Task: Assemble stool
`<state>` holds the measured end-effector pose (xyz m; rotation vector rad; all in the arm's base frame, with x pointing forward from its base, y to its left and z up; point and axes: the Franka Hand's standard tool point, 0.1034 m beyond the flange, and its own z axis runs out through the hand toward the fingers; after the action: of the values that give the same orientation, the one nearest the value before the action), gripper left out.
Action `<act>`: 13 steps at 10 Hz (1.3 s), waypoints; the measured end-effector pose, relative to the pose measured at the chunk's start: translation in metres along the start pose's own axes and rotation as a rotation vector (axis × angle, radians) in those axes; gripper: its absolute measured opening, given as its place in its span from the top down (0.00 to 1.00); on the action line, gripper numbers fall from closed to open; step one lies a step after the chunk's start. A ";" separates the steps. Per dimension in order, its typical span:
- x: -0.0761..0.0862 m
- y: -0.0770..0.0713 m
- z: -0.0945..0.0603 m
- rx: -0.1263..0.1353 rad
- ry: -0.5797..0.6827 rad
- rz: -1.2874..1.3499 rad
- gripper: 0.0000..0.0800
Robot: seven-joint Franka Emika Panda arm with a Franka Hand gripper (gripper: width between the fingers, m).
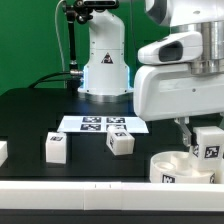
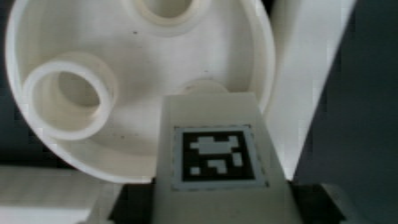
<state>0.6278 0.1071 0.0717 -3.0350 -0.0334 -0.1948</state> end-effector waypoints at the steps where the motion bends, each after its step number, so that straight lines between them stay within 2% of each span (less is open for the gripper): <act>1: 0.000 0.000 0.000 0.002 0.010 0.072 0.58; 4: -0.001 -0.003 0.001 0.015 0.007 0.385 0.58; 6: 0.000 0.000 0.001 0.034 0.000 0.568 0.58; 10: -0.001 0.000 0.001 0.047 -0.010 0.971 0.58; 13: -0.003 -0.005 0.003 0.068 -0.038 1.241 0.57</act>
Offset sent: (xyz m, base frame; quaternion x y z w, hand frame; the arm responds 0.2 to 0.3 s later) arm -0.0002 0.0125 -0.0002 0.0140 -0.0169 0.2680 0.9632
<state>0.6254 0.1127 0.0693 -2.3993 1.6676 -0.0140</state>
